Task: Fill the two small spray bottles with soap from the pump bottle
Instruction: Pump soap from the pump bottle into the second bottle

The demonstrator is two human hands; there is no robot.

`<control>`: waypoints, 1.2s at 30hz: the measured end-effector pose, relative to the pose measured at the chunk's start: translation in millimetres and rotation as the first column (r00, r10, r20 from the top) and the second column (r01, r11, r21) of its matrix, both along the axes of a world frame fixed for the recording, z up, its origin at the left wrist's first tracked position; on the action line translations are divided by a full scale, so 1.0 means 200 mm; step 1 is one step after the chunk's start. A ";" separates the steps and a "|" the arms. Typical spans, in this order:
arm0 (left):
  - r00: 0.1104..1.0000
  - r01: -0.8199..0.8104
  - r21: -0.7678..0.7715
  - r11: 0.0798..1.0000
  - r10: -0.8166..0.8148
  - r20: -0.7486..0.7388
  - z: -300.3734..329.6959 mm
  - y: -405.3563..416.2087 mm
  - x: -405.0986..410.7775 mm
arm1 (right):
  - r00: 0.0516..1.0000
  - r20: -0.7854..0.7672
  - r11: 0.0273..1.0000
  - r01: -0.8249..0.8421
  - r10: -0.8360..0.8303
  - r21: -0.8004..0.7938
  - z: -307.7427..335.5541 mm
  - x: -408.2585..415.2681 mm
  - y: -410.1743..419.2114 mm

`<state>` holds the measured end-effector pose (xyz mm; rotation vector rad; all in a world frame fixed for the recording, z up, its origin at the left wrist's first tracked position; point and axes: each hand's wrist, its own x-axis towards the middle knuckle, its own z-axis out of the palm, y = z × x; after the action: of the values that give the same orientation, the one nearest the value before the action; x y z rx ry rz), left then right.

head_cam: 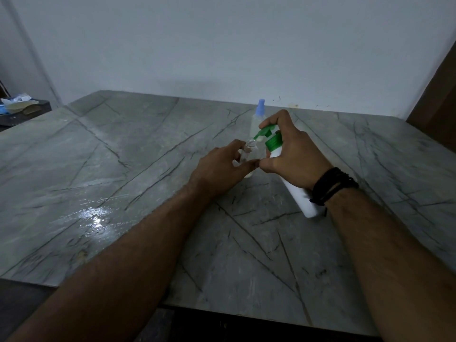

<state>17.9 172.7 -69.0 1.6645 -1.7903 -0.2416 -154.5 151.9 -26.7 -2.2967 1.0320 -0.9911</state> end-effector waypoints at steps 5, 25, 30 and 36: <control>1.000 0.001 0.002 1.000 -0.001 -0.006 0.00 0.00 0.00 | 1.000 -0.006 1.000 -0.002 0.002 0.002 0.00 0.00 0.00; 1.000 -0.003 0.013 1.000 0.003 -0.005 0.00 0.00 0.00 | 1.000 0.001 1.000 0.005 -0.005 0.015 0.00 0.00 0.00; 1.000 -0.007 0.018 1.000 0.007 0.004 0.00 0.00 0.00 | 1.000 -0.018 1.000 -0.001 0.002 0.024 0.00 0.01 0.00; 1.000 0.008 0.002 1.000 -0.008 0.003 0.00 0.00 0.00 | 1.000 -0.006 1.000 0.012 -0.012 0.003 0.00 0.01 0.00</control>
<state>18.2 173.5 -68.2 1.6610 -1.7996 -0.2446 -153.1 152.6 -27.0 -2.2950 1.0494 -0.9877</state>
